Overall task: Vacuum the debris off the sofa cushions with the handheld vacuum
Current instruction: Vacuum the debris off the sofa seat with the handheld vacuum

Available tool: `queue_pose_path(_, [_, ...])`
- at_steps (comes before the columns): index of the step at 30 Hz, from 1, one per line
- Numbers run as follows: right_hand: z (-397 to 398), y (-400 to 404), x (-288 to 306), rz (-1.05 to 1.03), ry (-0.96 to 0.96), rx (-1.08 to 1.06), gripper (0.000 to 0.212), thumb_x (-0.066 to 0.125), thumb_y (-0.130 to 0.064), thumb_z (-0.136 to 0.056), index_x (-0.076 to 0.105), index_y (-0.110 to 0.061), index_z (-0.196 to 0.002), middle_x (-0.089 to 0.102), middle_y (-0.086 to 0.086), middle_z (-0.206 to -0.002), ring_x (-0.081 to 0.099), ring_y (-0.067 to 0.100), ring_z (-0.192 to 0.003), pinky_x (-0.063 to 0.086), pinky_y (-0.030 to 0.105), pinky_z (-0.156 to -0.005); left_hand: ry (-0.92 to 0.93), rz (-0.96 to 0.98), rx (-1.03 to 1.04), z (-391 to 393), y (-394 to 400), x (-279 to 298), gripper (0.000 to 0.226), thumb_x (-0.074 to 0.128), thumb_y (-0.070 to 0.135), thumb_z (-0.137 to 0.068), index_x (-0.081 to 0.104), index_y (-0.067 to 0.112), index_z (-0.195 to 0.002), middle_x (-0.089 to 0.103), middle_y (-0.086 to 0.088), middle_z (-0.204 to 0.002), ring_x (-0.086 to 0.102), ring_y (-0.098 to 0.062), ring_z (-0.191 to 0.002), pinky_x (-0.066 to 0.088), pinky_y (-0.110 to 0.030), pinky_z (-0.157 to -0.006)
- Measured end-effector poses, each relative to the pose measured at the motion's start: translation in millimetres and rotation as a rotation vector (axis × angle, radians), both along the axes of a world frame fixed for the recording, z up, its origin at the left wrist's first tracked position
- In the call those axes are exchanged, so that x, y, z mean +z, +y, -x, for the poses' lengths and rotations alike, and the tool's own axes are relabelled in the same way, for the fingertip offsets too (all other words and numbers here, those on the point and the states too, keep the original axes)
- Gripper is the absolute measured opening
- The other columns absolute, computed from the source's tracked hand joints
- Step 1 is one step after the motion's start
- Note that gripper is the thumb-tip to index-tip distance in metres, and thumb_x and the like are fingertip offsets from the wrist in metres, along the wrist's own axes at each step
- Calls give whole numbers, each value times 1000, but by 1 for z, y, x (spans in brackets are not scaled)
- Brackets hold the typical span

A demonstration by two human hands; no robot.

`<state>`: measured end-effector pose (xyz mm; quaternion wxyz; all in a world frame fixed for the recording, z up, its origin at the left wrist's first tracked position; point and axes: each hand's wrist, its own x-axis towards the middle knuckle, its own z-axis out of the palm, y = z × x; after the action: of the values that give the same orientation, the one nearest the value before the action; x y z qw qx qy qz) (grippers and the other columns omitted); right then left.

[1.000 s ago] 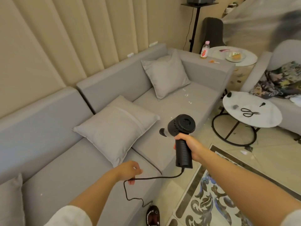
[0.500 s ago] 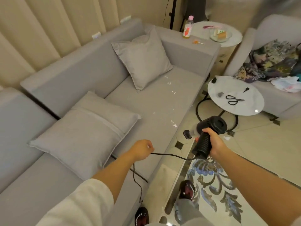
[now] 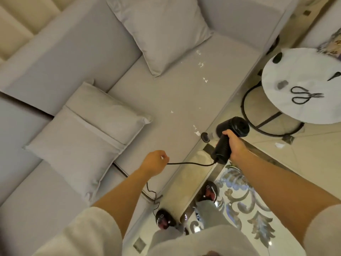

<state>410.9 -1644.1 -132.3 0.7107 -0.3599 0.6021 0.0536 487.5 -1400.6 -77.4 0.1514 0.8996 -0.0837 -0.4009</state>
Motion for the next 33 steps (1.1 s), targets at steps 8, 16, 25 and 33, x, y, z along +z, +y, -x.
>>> queue_pose_path(8, [-43, -7, -35, -12, 30, 32, 38, 64, -36, -77, 51, -16, -108, 61, 9, -88, 59, 28, -88, 48, 46, -93, -39, -17, 81, -28, -15, -18, 26, 41, 19, -94, 62, 6, -101, 65, -17, -97, 49, -21, -71, 36, -25, -62])
queue_pose_path(16, [-60, -13, -34, 50, 63, 40, 36, 66, -37, -75, 52, -14, -100, 62, 9, -86, 60, 27, -82, 49, 47, -91, 15, 22, 29, -51, -16, -23, 28, 40, 19, -95, 62, 4, -102, 55, -9, -77, 43, -15, -56, 30, -21, -44])
queue_pose_path(25, [-79, 8, -33, 30, 65, -5, 49, 66, -39, -74, 51, -15, -114, 63, 9, -90, 61, 28, -87, 48, 48, -95, 34, 80, 22, -78, 5, -19, 27, 40, 18, -95, 62, 5, -103, 65, -24, -101, 38, -9, -53, 28, -20, -44])
queue_pose_path(33, [-91, 23, -33, 140, 73, 5, 45, 65, -34, -77, 50, -11, -113, 60, 8, -84, 58, 25, -79, 50, 45, -90, 43, 116, 29, -87, 24, -23, 27, 41, 19, -94, 62, 4, -105, 55, -10, -79, 38, -7, -50, 29, -18, -43])
